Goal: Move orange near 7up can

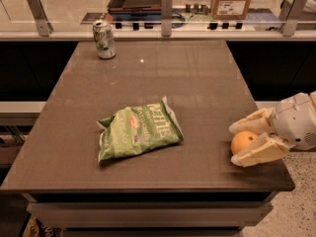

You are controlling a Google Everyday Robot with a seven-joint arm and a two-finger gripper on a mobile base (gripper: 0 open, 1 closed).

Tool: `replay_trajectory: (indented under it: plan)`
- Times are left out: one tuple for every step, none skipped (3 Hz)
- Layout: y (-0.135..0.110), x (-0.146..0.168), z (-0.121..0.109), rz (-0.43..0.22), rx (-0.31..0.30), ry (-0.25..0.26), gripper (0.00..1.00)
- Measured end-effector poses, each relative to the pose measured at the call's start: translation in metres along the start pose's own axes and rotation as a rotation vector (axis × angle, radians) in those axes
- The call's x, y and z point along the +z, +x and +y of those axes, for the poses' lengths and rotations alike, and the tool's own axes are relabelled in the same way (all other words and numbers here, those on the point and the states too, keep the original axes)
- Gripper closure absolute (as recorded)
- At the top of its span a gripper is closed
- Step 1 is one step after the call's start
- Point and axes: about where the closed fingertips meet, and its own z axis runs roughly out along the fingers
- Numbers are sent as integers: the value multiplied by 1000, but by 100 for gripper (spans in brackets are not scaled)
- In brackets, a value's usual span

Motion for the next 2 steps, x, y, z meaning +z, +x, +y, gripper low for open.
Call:
replay_trajectory:
  plan:
    - [-1,1,1,1,-3,-2,88]
    - [-3,2,1,1,-6,-3,100]
